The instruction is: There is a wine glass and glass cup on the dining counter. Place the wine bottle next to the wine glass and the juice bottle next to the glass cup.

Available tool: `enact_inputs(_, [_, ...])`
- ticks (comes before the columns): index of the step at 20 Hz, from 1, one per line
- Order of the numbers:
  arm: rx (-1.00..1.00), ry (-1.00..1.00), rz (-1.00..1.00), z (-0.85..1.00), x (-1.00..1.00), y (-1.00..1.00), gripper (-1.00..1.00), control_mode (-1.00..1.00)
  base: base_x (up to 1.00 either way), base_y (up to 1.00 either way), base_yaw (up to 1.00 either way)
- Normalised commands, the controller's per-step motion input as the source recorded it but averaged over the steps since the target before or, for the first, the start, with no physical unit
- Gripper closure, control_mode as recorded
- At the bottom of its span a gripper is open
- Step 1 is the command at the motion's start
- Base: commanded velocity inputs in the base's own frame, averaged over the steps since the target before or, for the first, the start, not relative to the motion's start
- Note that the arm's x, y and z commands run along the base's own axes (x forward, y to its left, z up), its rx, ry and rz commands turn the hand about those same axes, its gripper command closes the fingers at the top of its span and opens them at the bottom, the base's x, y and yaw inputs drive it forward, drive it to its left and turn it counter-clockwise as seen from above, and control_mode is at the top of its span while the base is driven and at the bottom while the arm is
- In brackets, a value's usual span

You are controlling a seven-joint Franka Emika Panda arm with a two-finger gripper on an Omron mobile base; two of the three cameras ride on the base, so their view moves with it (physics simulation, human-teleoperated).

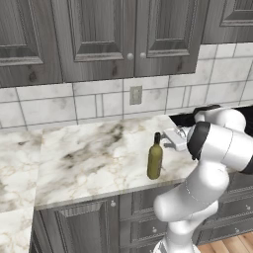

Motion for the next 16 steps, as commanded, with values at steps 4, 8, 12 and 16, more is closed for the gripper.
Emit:
enact_inputs(4, [0.0, 0.0, 0.0, 0.17, -0.25, -0.23, -1.0, -1.0, 0.0, 0.0, 0.0])
enact_inputs(8, [0.0, 0.0, 0.0, 0.16, -0.32, -0.03, -1.0, -1.0, 0.0, 0.0, 0.0])
enact_inputs(12, [0.0, 0.0, 0.0, 0.14, -0.22, 0.08, -1.0, -1.0, 0.0, 0.0, 0.0])
enact_inputs(16, [0.0, 0.0, -0.01, 0.15, -0.06, 0.14, -1.0, -1.0, 0.0, 0.0, 0.0])
